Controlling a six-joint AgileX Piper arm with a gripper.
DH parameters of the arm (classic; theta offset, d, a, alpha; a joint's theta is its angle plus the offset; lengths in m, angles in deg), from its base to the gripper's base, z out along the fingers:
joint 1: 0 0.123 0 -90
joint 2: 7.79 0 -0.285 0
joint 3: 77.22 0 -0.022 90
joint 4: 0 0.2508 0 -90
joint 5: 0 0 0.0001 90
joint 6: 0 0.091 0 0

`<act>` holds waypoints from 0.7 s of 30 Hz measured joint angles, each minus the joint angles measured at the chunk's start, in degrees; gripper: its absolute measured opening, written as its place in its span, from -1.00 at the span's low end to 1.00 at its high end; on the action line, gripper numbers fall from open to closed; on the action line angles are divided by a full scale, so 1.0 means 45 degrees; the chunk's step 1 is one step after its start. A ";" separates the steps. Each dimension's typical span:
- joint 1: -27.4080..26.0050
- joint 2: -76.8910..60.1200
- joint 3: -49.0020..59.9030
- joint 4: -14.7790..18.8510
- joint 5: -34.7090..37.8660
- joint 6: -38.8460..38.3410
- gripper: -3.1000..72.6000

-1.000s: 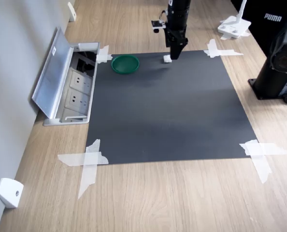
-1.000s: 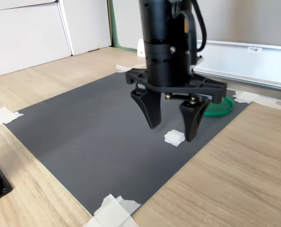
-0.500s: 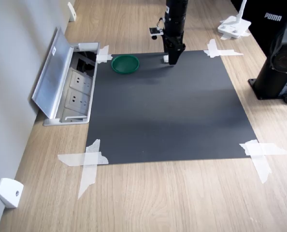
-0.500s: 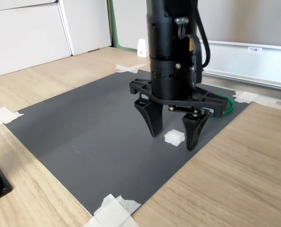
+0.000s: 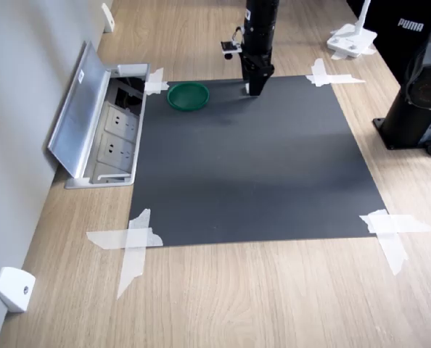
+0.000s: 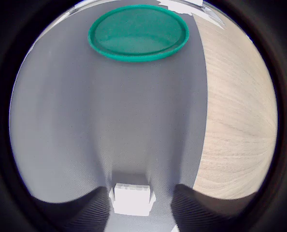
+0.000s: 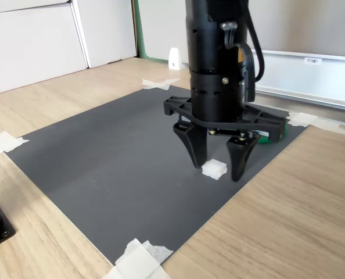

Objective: Grasp a white terminal and put it on the green lid.

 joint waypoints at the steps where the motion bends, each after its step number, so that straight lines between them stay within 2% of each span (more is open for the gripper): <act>1: 0.0000 0.0000 0.0000 0.0003 0.0000 0.0000 0.20; 2: 0.0000 0.0000 0.0000 0.0014 0.0000 0.0000 0.05; 4: 0.0000 0.0000 0.0000 0.0047 0.0000 0.0015 -0.11; 13: 0.0000 0.0000 -0.0079 0.0071 0.0224 -0.0066 -0.11; 21: 0.0000 0.0000 -0.1973 0.0128 0.2259 -0.0515 -0.11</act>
